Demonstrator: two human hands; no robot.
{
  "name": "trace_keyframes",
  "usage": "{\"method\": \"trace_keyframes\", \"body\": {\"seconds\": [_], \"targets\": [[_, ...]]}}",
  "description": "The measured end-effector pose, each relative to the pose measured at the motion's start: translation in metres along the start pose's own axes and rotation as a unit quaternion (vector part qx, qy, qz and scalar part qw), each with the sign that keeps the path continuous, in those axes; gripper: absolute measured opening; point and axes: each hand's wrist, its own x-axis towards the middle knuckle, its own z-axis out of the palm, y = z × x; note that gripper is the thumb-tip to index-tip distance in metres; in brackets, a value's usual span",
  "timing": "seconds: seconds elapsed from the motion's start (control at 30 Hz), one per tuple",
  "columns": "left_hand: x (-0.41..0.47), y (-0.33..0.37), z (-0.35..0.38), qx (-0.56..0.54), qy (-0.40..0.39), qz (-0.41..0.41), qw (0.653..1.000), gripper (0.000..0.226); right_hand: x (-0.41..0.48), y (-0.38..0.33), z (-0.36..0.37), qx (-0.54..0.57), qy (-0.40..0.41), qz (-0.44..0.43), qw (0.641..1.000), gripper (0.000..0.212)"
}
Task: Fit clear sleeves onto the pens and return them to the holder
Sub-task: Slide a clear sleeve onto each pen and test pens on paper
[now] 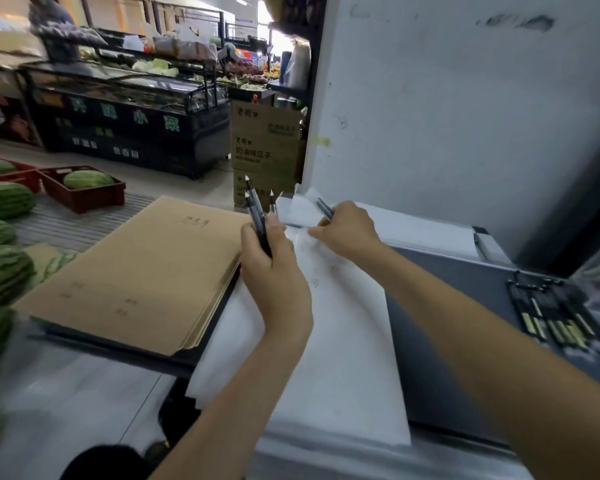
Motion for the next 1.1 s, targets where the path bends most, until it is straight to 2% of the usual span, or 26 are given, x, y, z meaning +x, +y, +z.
{"method": "trace_keyframes", "body": {"seconds": [0.2,0.3,0.47,0.57,0.63,0.7,0.8,0.87,0.97,1.1], "targets": [[0.001,-0.002,0.001,0.005,-0.002,-0.020,1.000,0.039,-0.001,-0.001,0.003,-0.033,-0.004,-0.007,0.999,0.019],[-0.001,-0.001,0.001,0.010,-0.027,-0.023,0.999,0.035,-0.005,-0.003,-0.003,-0.041,-0.006,-0.010,0.999,0.021],[-0.009,0.002,0.002,0.019,-0.119,-0.011,0.993,0.030,-0.019,0.012,-0.032,0.009,0.018,-0.012,1.000,0.022],[-0.014,-0.001,0.006,0.058,-0.196,-0.007,0.979,0.033,-0.030,0.032,-0.056,0.110,0.032,0.003,0.993,0.016],[-0.018,-0.002,0.009,0.097,-0.241,0.003,0.966,0.042,-0.037,0.050,-0.069,0.229,0.016,0.032,0.973,0.015],[-0.021,-0.002,0.010,0.124,-0.275,0.014,0.953,0.047,-0.043,0.066,-0.078,0.351,-0.004,0.071,0.934,0.015],[-0.021,-0.006,0.011,0.157,-0.288,0.015,0.945,0.037,-0.047,0.088,-0.080,0.478,-0.020,0.114,0.871,0.007],[-0.019,-0.008,0.011,0.166,-0.289,0.006,0.943,0.033,-0.050,0.098,-0.076,0.516,-0.037,0.123,0.847,0.005],[-0.019,-0.010,0.011,0.172,-0.302,-0.001,0.938,0.031,-0.054,0.107,-0.071,0.539,-0.051,0.123,0.831,0.012],[-0.021,-0.010,0.012,0.197,-0.318,0.012,0.927,0.029,-0.057,0.110,-0.079,0.574,-0.025,0.100,0.812,0.019]]}}
